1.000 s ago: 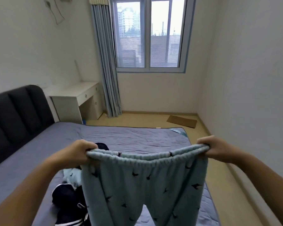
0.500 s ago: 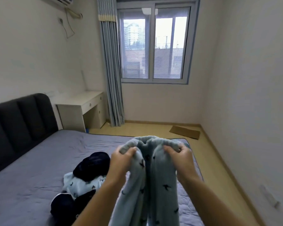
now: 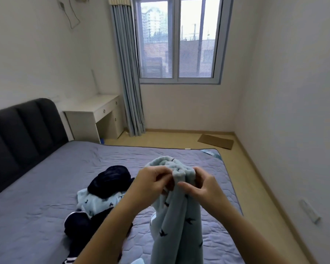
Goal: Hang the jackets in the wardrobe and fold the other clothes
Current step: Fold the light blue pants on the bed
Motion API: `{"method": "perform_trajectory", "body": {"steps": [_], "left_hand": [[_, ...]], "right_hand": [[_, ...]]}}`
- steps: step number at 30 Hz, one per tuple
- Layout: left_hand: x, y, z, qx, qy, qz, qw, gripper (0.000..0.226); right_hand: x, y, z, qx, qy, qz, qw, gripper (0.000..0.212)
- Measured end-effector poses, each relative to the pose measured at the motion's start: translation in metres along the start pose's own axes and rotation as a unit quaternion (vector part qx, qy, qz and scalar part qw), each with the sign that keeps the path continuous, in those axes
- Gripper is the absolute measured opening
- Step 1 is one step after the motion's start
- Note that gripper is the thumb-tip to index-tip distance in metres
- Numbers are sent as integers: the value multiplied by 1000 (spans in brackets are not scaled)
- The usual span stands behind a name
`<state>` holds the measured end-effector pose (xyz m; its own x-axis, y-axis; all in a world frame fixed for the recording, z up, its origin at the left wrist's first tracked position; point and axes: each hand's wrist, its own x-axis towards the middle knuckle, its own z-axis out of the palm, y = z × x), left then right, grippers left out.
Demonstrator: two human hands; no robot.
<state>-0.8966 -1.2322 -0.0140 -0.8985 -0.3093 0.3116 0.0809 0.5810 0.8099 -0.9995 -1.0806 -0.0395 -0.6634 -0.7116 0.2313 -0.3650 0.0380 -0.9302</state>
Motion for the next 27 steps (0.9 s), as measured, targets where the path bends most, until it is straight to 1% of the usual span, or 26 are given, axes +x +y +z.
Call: {"method": "perform_trajectory", "body": {"steps": [2,3,5,7,10,13,16,19,21,24,27], "left_hand": [[3,5,-6,100,-30,50,993,13],[5,8,-10,130,-55,62,988,13],[7,10,-19,151,-96,75,981,15],[6,5,-31,153,-91,96,979,17],[-2,-10,-48,166,-76,135,974,12],[-6,-19,-55,240,-107,170,950,11],[-5,-16,-58,317,-196,186,909,15],[-7,-10,-49,413,-276,213,841,19],[-8,-7,-39,472,-291,230,800,16],[1,-1,-28,559,-292,216,745,17],[10,7,-19,624,-311,203,688,11]], "right_hand": [[-3,0,-2,-43,-14,-15,999,36],[-4,0,-2,-58,-18,-30,998,32],[-6,0,-4,-65,-22,-57,996,23],[-8,0,-6,-55,-18,-69,996,17],[-8,-3,-12,-29,9,-69,997,12],[0,-10,-20,-13,20,-85,996,13],[7,-15,-23,-21,5,-98,995,12],[11,-16,-23,-19,5,-90,996,16],[12,-16,-23,-14,2,-86,996,16],[12,-16,-23,-11,-2,-77,997,15],[14,-17,-25,-2,-3,-68,998,15]]}}
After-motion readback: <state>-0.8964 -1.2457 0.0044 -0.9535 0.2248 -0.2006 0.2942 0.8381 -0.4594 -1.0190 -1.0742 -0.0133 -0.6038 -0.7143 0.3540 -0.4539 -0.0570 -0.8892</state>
